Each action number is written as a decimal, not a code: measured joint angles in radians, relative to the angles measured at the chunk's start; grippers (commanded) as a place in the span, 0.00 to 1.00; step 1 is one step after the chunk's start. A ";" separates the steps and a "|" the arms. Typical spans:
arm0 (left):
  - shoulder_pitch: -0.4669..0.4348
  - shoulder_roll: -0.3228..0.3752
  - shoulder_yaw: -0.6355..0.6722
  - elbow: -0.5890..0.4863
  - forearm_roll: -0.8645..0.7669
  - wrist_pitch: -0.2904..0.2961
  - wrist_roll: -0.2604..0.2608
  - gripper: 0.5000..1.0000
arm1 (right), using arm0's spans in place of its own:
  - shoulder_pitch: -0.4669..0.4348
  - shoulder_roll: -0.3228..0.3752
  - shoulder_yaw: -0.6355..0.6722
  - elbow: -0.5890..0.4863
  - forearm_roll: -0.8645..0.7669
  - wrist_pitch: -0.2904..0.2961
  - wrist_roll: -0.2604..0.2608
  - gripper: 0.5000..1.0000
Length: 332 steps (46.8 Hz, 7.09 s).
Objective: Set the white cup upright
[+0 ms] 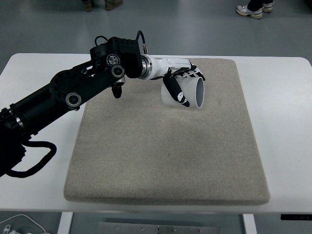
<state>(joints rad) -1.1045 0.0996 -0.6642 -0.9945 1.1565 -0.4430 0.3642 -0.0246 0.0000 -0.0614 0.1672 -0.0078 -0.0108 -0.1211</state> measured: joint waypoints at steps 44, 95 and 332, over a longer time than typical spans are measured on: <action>0.142 0.093 -0.331 0.183 -0.606 -0.083 -0.244 0.05 | 0.000 0.000 0.000 0.000 0.000 0.000 0.000 0.86; 0.321 0.152 -0.259 0.362 -0.603 -0.168 -0.906 0.07 | 0.000 0.000 0.002 0.000 0.000 0.000 0.000 0.86; 0.148 -0.007 -0.069 0.678 -1.501 0.213 -0.525 0.99 | -0.001 0.000 0.003 0.016 -0.002 0.011 -0.002 0.86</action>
<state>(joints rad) -0.9561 0.0926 -0.7336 -0.3160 -0.3447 -0.2300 -0.1612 -0.0260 0.0000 -0.0585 0.1828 -0.0097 0.0002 -0.1227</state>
